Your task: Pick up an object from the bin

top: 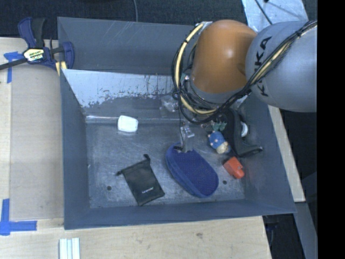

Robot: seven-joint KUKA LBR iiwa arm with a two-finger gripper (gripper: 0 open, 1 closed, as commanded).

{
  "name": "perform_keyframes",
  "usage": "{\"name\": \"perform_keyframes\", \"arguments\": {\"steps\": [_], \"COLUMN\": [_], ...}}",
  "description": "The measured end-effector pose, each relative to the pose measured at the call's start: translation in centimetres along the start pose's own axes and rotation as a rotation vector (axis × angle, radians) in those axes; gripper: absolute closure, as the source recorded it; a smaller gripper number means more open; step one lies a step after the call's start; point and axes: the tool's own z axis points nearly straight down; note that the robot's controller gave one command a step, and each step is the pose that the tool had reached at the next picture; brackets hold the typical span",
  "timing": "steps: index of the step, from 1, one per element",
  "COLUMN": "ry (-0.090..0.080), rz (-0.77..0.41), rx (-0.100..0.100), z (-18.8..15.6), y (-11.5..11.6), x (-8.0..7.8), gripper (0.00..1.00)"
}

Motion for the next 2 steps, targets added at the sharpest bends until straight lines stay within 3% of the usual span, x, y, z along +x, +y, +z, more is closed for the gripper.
{"name": "perform_keyframes", "arguments": {"steps": [1, 2], "ry": [0.002, -0.006], "rz": [-0.087, -0.082], "rx": [-0.002, 0.001], "z": [10.83, 10.33], "y": [6.64, 6.31], "x": [0.25, 0.0], "gripper": [0.0, 1.0]}}
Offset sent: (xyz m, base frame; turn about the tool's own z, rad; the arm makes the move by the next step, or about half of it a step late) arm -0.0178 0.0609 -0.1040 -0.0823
